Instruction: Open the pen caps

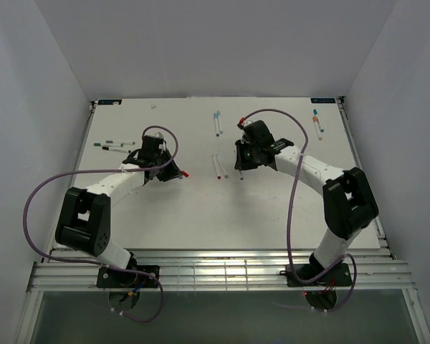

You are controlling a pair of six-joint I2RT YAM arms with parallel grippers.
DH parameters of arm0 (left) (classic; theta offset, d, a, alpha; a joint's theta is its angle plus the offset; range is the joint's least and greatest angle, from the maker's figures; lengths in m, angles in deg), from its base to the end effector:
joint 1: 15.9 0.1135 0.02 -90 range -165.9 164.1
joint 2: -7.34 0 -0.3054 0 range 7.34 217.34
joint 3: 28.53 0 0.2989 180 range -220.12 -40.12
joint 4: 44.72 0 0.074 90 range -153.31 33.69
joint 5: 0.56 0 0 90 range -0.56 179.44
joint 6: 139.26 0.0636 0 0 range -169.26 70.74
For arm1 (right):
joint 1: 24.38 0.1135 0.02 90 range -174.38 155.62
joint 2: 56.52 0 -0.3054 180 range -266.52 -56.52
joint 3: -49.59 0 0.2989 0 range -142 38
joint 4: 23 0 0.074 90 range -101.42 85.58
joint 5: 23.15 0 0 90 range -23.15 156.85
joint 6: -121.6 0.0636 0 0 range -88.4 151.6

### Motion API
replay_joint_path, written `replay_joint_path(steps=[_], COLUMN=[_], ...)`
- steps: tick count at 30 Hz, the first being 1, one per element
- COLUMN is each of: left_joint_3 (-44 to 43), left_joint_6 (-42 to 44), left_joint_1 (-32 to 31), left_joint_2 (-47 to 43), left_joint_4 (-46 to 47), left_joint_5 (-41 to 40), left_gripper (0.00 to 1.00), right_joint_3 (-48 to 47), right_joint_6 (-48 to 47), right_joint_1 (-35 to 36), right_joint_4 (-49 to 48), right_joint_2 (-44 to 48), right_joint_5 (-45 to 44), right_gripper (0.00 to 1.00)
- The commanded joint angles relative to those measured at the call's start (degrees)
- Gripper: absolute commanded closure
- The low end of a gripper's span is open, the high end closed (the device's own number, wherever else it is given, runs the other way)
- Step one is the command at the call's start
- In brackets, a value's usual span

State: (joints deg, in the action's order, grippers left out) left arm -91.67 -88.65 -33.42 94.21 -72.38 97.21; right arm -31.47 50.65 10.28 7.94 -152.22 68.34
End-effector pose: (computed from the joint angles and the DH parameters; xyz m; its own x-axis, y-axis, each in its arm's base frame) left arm 0.3431 -0.1173 0.1911 -0.8162 -0.4017 -0.4152 -0.1802 0.8599 -0.4776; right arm 0.3575 0.2492 0.2436 -0.7458 -0.1189 -0.6555 -0.3598 0.9000 0.2460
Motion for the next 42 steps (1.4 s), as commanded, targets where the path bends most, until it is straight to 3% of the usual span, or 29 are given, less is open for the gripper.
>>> replay_joint_path(steps=[1,9,19,24,31,42], left_joint_3=[-3.20,-5.93,-9.09,-7.26,-4.18,-0.75], left_joint_6=[0.73,1.43,0.81,0.29,0.11,-0.16], left_joint_1=[0.91,1.87,2.58,2.75,3.02,3.10], left_joint_2=[1.81,7.51,15.34,13.51,11.48,10.16], left_joint_4=[-3.08,-3.35,-3.26,-1.42,-0.18,1.66], left_joint_5=[-3.02,-4.78,-6.01,-9.00,-8.21,-5.66], left_gripper=[1.00,1.00,1.00,0.84,0.73,0.58], right_joint_3=[-5.39,-14.54,-18.33,-18.07,-17.72,-16.84], right_joint_6=[-6.91,-10.26,-11.49,-10.70,-8.68,-7.63], right_joint_1=[-2.22,-5.12,-5.83,-5.83,-5.83,-5.83], right_joint_4=[1.74,1.39,1.04,0.07,-2.39,-3.53], right_joint_2=[-4.83,-17.22,-21.46,-23.21,-25.41,-25.94], right_joint_5=[-1.23,-2.11,2.45,5.00,9.13,11.60], right_gripper=[0.92,0.92,0.92,0.92,0.91,0.72])
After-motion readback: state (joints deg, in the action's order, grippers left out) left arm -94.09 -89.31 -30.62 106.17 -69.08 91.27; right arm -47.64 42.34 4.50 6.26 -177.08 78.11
